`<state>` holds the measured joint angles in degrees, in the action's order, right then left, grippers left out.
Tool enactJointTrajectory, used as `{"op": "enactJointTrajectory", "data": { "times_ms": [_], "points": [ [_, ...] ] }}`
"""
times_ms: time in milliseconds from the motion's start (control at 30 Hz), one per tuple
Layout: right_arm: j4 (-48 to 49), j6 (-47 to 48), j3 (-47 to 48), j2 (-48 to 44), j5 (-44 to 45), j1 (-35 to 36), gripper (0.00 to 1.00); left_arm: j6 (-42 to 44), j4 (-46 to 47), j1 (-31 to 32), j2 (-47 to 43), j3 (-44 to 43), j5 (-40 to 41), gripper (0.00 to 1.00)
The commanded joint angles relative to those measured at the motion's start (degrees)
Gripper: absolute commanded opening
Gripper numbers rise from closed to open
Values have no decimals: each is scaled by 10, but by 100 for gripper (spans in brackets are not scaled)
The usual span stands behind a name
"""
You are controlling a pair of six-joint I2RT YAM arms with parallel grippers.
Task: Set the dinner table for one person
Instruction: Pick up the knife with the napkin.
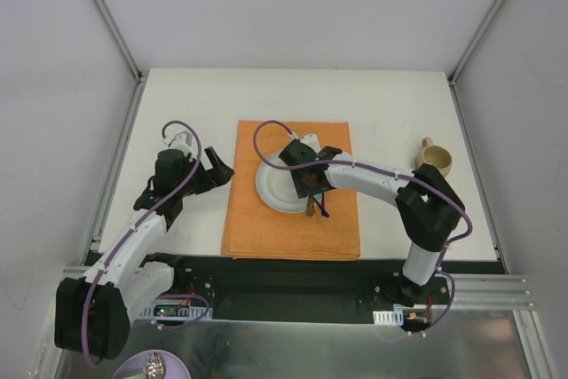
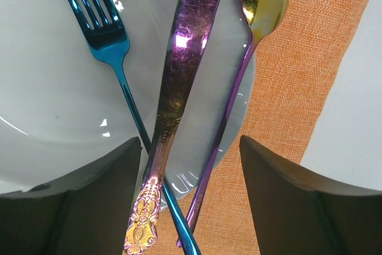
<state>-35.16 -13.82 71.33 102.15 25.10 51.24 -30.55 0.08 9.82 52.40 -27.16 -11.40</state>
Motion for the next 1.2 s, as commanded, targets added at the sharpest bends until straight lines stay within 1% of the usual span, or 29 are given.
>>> {"op": "enactJointTrajectory", "data": {
  "times_ms": [0,33,133,467,533,600,700,933,1133,1167],
  "points": [
    [3,-12,-3,1,18,2,66,9,4,6,-3,6,9,99],
    [2,-12,-3,2,18,1,63,9,4,6,-4,7,9,99],
    [4,-13,-5,6,14,2,57,8,4,6,-5,8,12,99],
    [8,-14,-9,10,13,2,45,8,4,6,-3,9,10,99],
    [9,-16,-9,11,11,2,45,8,4,6,-3,9,9,99],
    [10,-16,-9,11,10,2,50,8,4,6,-4,10,9,99],
    [13,-17,-11,5,8,2,53,8,4,6,-4,10,9,99],
    [13,-15,-6,-5,12,2,55,8,4,6,-4,10,8,99],
    [8,-14,0,10,11,2,42,8,4,6,-5,11,8,99],
    [9,-15,0,11,10,2,42,8,4,6,-6,11,8,99]
  ]
}}
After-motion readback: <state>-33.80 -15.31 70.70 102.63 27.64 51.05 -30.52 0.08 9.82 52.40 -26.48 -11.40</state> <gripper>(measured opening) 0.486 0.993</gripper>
